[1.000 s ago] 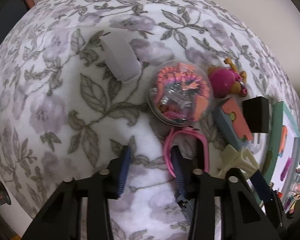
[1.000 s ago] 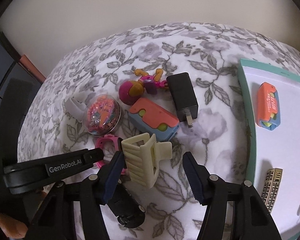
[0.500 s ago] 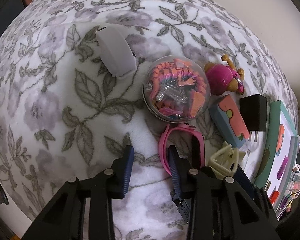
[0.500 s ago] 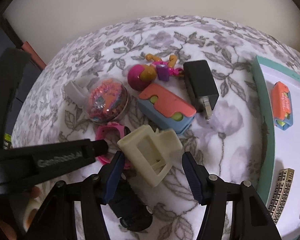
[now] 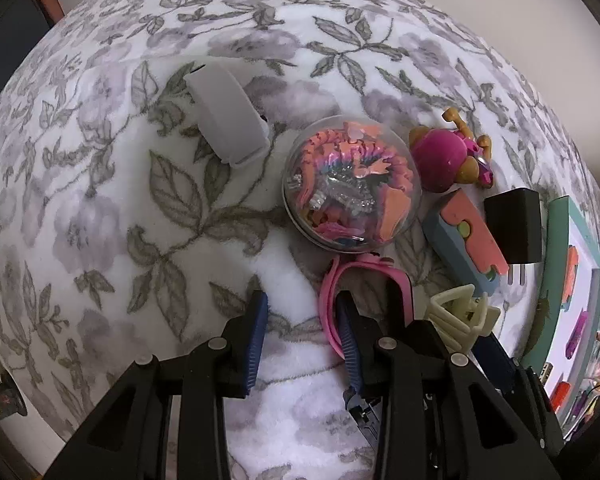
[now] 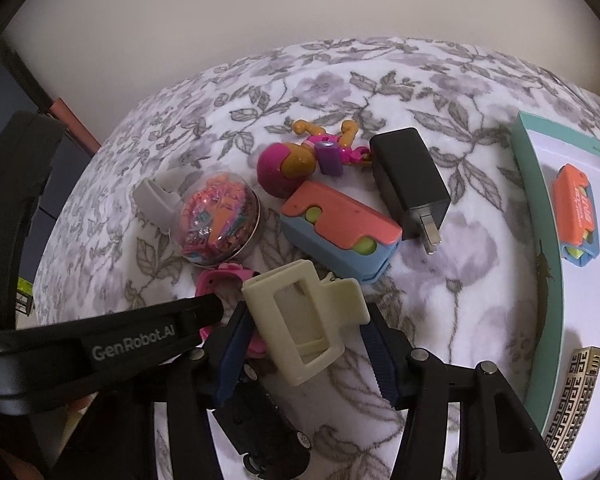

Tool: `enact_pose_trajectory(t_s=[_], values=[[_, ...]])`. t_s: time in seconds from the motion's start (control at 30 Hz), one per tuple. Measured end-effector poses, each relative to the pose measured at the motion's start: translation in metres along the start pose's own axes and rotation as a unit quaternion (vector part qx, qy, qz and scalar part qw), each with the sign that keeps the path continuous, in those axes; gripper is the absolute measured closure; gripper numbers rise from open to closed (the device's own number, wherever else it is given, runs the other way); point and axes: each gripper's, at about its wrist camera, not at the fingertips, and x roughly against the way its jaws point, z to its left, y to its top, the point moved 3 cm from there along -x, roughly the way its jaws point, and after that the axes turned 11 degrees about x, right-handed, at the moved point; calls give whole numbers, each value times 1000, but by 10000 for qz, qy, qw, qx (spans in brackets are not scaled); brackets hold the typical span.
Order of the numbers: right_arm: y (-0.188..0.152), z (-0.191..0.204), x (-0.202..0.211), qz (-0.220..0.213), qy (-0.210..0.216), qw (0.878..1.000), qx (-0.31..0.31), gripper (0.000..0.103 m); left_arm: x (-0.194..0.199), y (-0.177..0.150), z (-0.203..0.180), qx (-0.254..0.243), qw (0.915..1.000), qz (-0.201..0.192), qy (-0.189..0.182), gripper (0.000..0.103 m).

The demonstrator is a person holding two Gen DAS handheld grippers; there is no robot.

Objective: Organize rigid objects
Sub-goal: 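Close the left gripper on the pink watch band while the right grasps the cream hair clip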

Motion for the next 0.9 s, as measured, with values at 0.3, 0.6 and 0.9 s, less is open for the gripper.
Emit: enact_pose_trajectory(t_s=[0.3,0.6,0.9], values=[[-4,-17,8,183,-243,9995,-125,46,-1,-1,-7,-216,9995,-111,194,70],[-8,-46,18,288,-480,9973,-483,46,-2,0,-8,-164,9996,-144,195,74],[-10,-58,24,325,-471,9958,-711,46,2,-2,-6,-136,9999,-37,61,97]])
